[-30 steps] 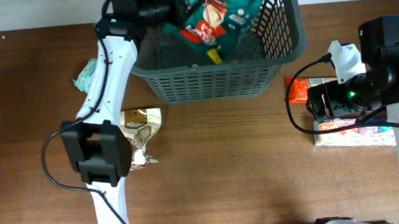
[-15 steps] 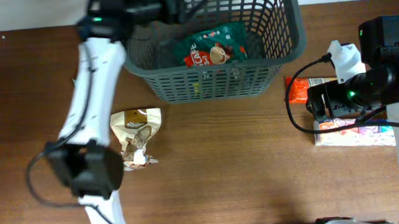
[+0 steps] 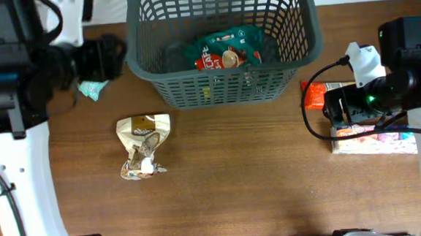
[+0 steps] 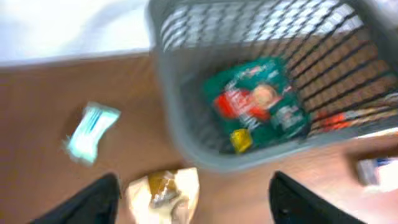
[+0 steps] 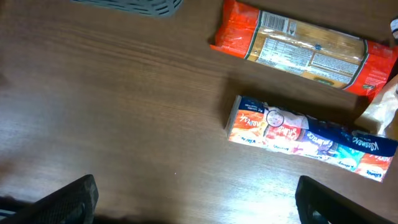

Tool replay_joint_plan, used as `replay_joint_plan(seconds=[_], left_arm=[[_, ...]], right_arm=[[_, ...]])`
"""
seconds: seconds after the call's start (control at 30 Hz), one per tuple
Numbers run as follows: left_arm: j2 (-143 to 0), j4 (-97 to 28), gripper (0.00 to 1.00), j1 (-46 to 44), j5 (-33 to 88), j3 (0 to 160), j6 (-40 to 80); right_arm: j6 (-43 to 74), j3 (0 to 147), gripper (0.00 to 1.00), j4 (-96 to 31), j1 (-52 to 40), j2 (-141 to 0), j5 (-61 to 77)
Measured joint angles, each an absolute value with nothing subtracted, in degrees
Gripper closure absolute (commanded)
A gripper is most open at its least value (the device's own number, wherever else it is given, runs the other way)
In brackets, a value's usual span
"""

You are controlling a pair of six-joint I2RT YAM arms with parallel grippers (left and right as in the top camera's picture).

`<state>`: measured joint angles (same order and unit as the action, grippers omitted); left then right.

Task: Pack container
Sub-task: 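Lower the left gripper onto the clear Danish cookie bag and grasp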

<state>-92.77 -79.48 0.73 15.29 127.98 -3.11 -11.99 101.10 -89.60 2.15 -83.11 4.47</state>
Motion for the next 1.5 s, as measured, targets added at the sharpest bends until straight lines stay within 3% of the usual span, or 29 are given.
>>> replay_joint_plan(seconds=[0.27, 0.4, 0.57, 0.8, 1.5], left_arm=[[-94.35, -90.08, 0.34, 4.91, 7.84, 125.19, -2.76], [-93.27, -89.3, 0.34, 6.33, 6.31, 119.26, -2.76], [-90.48, -79.2, 0.27, 6.74, 6.22, 101.08, -3.03], [-89.52, -62.46, 0.21, 6.74, 15.38, 76.47, -4.14], [-89.45, -45.39, 0.25, 6.55, 17.15, 52.07, -4.95]], right_arm=[[-11.99, 101.1, 0.01, -89.62, 2.17, -83.11, 4.49], [-11.99, 101.1, 0.01, -89.78, 2.17, -83.11, 4.49], [-11.97, 101.14, 0.01, -90.06, 2.17, -83.11, 4.47], [-11.97, 101.14, 0.01, -90.56, 2.17, -83.11, 4.49], [-11.97, 101.14, 0.01, -91.26, 2.17, -83.11, 4.49]])
